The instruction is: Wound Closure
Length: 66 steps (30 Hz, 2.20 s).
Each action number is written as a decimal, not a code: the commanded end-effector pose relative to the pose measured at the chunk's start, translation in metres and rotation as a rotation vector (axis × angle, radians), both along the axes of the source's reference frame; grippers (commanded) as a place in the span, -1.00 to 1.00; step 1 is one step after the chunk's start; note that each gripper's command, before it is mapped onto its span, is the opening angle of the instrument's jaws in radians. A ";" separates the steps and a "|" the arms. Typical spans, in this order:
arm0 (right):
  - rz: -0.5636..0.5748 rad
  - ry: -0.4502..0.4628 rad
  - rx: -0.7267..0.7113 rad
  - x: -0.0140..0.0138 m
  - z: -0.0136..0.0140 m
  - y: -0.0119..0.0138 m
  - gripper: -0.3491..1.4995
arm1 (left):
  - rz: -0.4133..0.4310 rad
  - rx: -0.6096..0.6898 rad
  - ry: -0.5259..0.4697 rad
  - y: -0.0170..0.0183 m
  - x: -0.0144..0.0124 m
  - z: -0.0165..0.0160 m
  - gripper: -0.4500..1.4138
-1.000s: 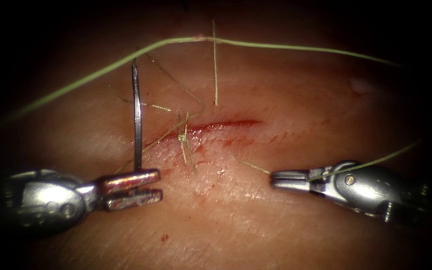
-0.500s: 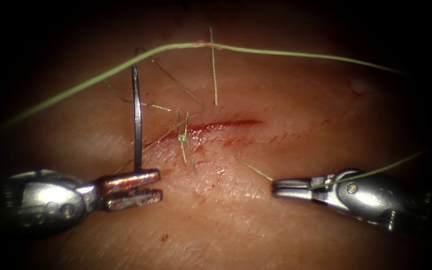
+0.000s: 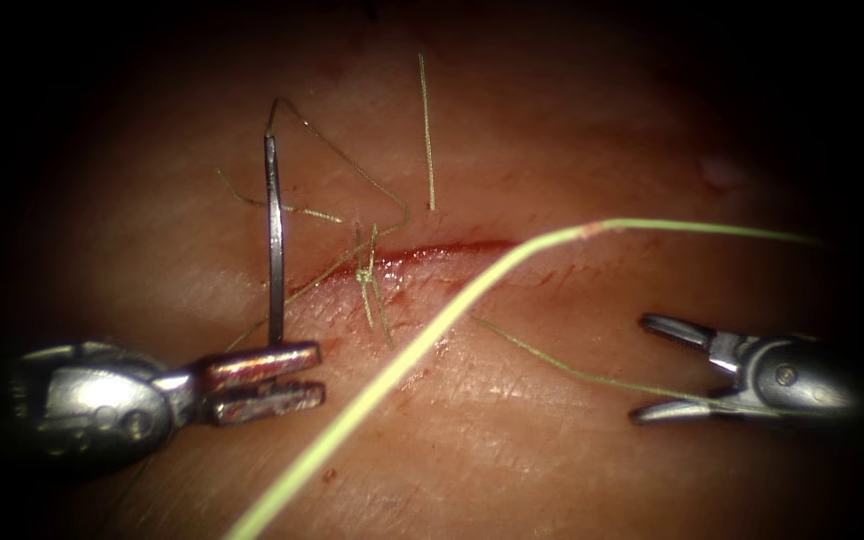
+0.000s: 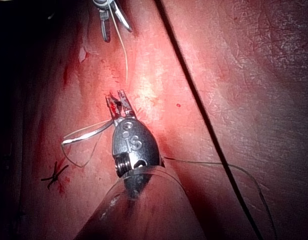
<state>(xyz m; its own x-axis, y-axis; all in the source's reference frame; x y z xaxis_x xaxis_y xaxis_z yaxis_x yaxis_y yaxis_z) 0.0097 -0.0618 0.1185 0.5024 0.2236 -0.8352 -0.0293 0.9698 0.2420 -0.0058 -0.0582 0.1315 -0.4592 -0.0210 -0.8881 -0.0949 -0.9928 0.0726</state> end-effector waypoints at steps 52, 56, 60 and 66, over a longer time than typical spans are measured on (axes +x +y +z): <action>0.595 -0.001 0.384 0.0197 0.0101 0.0143 0.63 | 0.004 0.000 0.007 0.0000 -0.0004 0.0008 -1.00; 0.593 0.005 0.411 0.0201 0.0102 0.0141 0.52 | 0.004 0.000 0.007 0.0000 -0.0004 0.0008 -1.00; 0.587 0.015 0.438 0.0201 0.0104 0.0140 -0.02 | 0.004 0.000 0.007 0.0000 -0.0004 0.0008 -1.00; 0.531 0.039 0.465 0.0201 0.0102 0.0141 -1.00 | 0.004 0.000 0.007 0.0000 -0.0004 0.0008 -1.00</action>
<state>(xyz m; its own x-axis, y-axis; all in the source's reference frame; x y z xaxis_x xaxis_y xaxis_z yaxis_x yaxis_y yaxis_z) 0.0291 -0.0481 0.1283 0.1975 0.7707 -0.6058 -0.4547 0.6195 0.6398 -0.0058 -0.0584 0.1315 -0.4659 -0.0211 -0.8846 -0.0908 -0.9933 0.0716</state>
